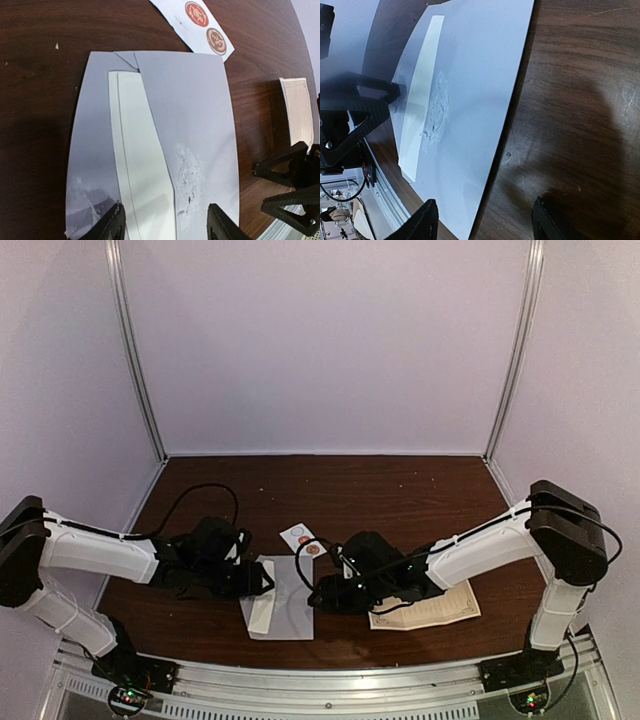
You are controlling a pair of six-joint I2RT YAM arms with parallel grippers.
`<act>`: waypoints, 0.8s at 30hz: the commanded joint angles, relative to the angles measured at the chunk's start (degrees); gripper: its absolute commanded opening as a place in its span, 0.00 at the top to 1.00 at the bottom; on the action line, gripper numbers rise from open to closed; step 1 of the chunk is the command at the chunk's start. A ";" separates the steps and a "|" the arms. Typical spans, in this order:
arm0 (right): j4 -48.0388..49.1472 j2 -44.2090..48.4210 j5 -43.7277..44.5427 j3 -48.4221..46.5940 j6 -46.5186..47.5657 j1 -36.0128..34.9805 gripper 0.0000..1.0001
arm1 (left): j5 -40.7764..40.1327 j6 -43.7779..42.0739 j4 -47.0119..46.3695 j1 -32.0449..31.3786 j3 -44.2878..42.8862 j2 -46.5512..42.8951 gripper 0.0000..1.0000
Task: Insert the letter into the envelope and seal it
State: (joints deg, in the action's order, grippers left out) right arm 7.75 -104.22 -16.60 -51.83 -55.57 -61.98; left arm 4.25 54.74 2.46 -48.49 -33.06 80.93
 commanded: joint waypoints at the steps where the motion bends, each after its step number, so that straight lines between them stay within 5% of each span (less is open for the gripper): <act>1: -5.59 1.30 1.78 1.43 0.72 -0.25 0.35 | -1.00 -1.56 3.02 -0.22 -0.49 -2.23 0.39; 6: -5.63 1.29 0.88 0.64 0.99 -0.38 0.35 | -0.20 -1.31 2.87 -0.26 -0.29 -2.66 0.41; 14: -4.50 -0.38 -0.32 -0.02 0.84 -0.87 0.37 | 0.91 -2.19 2.12 -0.28 0.04 -0.07 0.60; 24: -2.43 -2.47 -1.67 -0.26 0.30 -1.04 0.46 | 0.26 -2.80 2.55 -0.29 0.88 1.52 0.62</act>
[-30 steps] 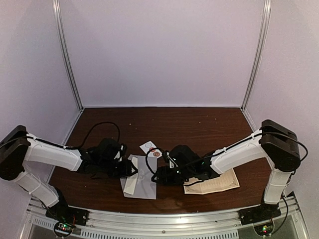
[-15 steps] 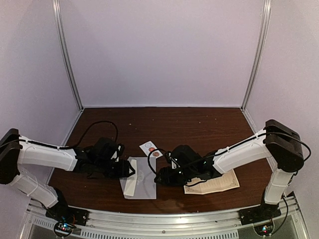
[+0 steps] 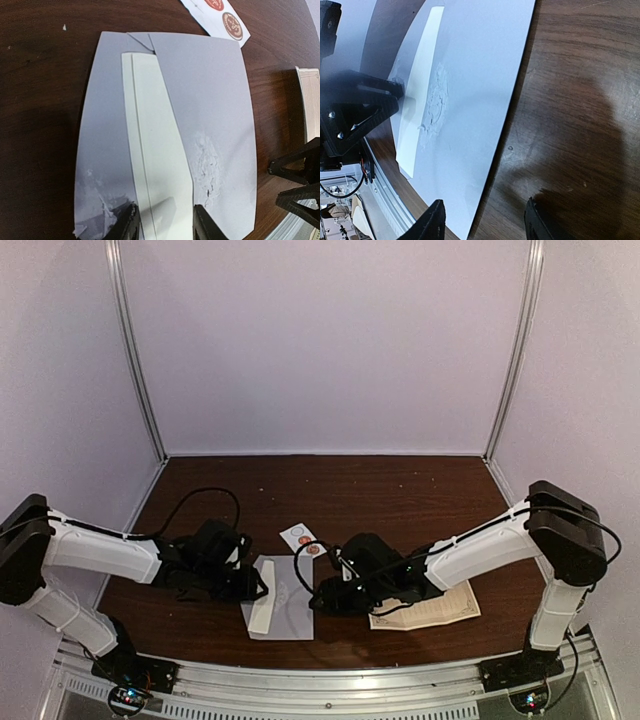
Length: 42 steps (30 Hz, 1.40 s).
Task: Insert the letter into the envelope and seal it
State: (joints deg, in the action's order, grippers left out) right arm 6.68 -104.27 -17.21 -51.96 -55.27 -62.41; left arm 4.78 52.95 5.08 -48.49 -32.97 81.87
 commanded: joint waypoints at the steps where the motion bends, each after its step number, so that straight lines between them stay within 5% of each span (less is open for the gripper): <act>1: -1.20 -2.68 -1.29 -0.23 -0.08 -0.61 0.47 | -0.43 -1.08 0.15 -0.29 0.80 0.58 0.62; 11: -0.51 -4.34 -1.91 -1.24 -0.28 -0.61 0.54 | 0.07 -0.84 1.12 -0.29 1.42 1.25 0.62; 19: -0.35 -6.50 -2.54 -2.65 -0.11 -0.69 0.62 | 0.97 -1.04 0.58 -0.28 1.49 1.68 0.78; 42: -1.49 -7.74 -2.87 -3.76 0.07 -0.96 0.69 | 4.08 -0.41 -2.60 -0.29 2.82 3.75 0.82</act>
State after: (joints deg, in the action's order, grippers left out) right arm 8.88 -109.43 -19.75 -55.90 -55.51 -62.65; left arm 6.87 52.45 2.57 -48.49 -31.53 83.92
